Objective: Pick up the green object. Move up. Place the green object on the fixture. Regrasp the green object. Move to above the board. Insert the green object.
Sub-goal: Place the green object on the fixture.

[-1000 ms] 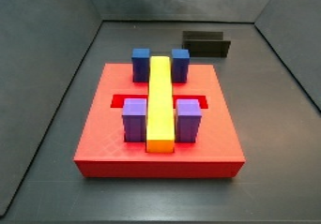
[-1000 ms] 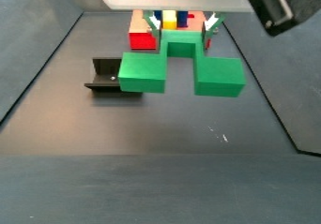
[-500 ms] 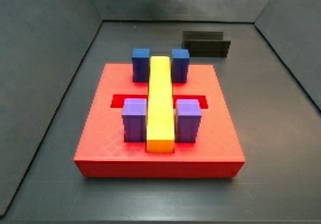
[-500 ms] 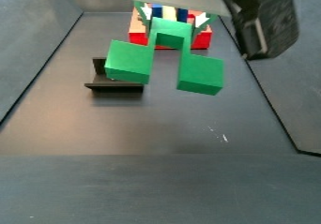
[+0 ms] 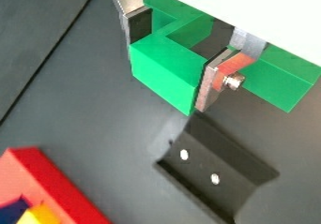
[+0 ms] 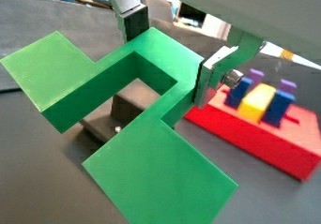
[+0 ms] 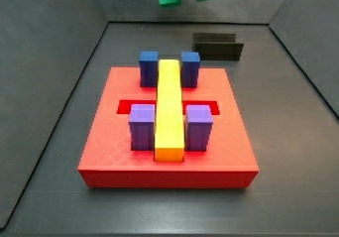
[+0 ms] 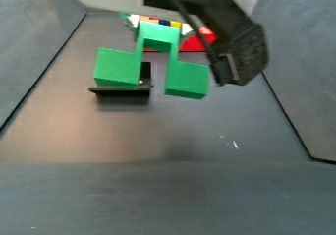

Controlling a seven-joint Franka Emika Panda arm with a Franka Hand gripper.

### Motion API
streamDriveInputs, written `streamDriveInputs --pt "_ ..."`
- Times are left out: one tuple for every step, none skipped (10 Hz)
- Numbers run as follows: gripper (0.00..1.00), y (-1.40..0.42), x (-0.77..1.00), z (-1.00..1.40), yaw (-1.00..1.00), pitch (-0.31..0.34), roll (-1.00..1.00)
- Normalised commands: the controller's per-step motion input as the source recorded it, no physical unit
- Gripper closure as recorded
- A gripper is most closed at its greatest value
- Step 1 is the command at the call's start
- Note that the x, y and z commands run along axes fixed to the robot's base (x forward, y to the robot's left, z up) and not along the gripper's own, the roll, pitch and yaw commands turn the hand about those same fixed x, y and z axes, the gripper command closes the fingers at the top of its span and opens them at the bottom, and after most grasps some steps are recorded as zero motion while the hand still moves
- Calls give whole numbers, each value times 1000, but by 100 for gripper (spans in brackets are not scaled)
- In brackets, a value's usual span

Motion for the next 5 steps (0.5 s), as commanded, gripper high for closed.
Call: streamDriveInputs --pt "100 -260 426 0 229 0 -346" --pt "100 -337 397 0 149 0 -246" --pt "100 -351 334 0 46 0 -129" --pt "100 -354 369 0 0 0 -114" --pt "100 -360 377 0 0 0 -163"
